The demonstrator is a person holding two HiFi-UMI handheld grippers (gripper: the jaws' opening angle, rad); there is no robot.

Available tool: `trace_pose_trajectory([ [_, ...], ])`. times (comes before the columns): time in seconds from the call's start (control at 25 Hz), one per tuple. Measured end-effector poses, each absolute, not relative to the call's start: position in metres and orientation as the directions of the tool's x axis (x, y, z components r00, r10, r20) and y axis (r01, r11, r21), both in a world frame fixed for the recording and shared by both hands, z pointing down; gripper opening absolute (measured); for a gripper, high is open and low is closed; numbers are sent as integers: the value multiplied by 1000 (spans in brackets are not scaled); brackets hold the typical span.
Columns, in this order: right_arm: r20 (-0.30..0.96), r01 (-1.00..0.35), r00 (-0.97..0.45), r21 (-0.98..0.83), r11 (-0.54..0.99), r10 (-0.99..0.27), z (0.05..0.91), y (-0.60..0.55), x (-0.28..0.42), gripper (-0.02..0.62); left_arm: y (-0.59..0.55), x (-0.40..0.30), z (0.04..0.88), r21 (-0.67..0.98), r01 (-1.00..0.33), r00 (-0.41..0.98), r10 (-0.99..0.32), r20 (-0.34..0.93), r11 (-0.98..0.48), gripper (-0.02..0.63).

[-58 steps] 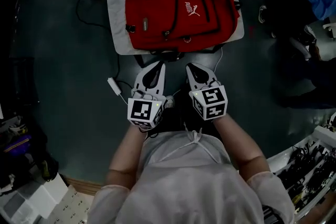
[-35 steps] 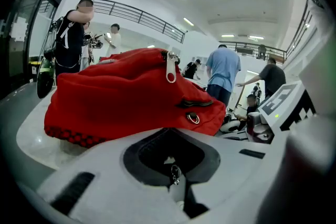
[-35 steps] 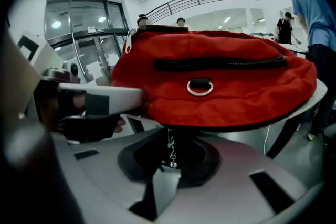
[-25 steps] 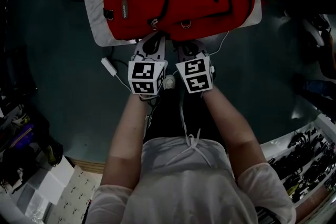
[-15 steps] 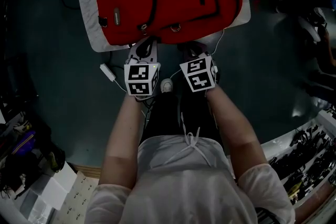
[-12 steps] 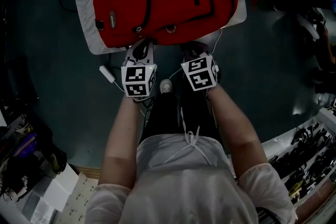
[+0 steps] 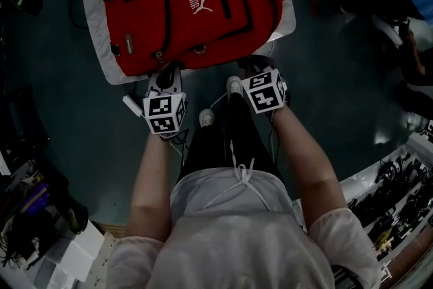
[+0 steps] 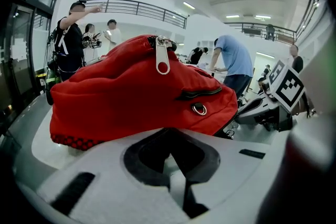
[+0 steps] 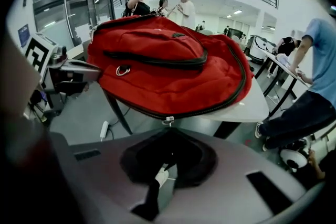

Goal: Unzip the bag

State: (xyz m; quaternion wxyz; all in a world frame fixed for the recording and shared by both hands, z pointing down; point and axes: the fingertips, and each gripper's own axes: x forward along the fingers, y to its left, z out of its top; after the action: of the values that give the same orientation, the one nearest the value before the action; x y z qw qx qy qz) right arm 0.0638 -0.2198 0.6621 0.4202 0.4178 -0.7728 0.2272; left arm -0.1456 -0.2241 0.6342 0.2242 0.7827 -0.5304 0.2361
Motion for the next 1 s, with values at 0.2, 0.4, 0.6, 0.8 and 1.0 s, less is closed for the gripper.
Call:
trace_pose_trajectory([
  [0.2, 855, -842, -270, 13, 539, -443, 660, -230, 90, 28, -225, -145, 634, 88, -936, 317, -712, 626, -340, 20],
  [0.4, 866, -835, -253, 29, 549, -430, 658, -241, 110, 29, -226, -145, 634, 76, -937, 309, -704, 639, -342, 20],
  [0.6, 879, -816, -239, 49, 576, -413, 656, -254, 129, 29, -226, -145, 635, 64, -940, 294, -701, 650, -334, 20],
  [0.8, 894, -810, -216, 60, 583, -392, 654, -265, 146, 29, -226, -144, 636, 59, -944, 281, -696, 660, -325, 20],
  [1.0, 902, -831, -227, 17, 556, -367, 654, -269, 151, 29, -226, -144, 636, 66, -948, 272, -688, 673, -311, 20],
])
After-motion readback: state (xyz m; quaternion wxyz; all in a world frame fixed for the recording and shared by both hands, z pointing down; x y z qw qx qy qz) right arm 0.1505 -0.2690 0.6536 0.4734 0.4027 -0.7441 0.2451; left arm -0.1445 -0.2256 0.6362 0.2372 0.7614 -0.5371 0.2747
